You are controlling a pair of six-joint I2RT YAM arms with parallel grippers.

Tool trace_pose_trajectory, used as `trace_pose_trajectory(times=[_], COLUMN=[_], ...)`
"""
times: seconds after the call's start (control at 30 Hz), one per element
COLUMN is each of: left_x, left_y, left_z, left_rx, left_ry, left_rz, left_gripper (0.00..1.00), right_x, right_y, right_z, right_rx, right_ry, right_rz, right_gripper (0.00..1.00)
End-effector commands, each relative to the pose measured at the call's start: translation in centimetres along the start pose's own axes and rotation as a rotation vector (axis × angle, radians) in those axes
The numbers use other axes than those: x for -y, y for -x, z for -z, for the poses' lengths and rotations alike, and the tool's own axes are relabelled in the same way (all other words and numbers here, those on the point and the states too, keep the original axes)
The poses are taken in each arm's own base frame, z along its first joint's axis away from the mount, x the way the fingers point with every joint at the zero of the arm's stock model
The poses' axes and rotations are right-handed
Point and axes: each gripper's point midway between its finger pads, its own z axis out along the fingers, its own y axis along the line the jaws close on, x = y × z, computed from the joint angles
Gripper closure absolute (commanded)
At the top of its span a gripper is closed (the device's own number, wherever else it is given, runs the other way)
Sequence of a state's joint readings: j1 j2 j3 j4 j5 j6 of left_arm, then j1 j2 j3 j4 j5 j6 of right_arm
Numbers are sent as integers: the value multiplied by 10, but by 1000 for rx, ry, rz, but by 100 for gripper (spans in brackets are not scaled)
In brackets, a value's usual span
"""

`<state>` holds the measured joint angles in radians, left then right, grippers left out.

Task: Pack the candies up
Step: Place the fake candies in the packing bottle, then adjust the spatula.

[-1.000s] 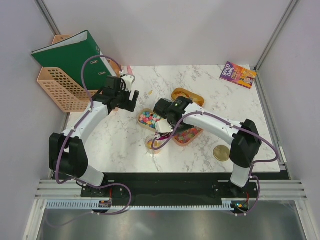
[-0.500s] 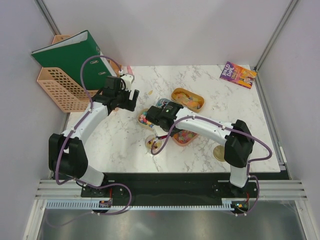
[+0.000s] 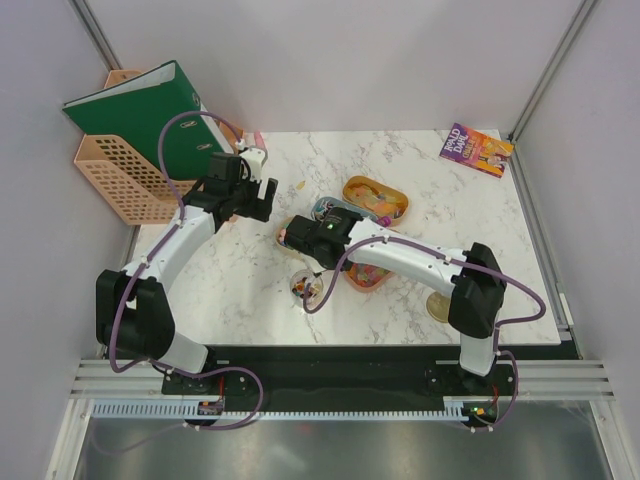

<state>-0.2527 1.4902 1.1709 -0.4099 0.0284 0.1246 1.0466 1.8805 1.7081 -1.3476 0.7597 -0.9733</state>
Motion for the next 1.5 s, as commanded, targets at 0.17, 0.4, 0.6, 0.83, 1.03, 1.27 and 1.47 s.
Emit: trace_pose_trajectory(times=[0.17,0.4,0.6,0.83,1.03,1.27,1.47], left_x=[18,83,112,123,126,126,126], left_y=[11,12,20,36,34,26,27], left_z=[12,34,42,31,23,15,9], left_rx=[43,22,8,-20,-49,-73,-80], left_ry=[-107,-527,-728,-835,-856,-852,-852], left_rz=[34,95,143,201,221,229,235], left_gripper=[7,98,98,98,98,98,98], right_x=[11,-4,2,23,35,67,76], right_y=[-25,-27,-17,-6,-5,-9,-5], right_z=[20,-17,-26,-22,-12,19,42], right_rx=[108,275,310,373,418,548,660], right_ry=[43,267,274,255,233,152,147], right_rz=[-205,-496,-533,-567,-611,-717,-769], right_gripper=[100,100,100,100,100,100,100])
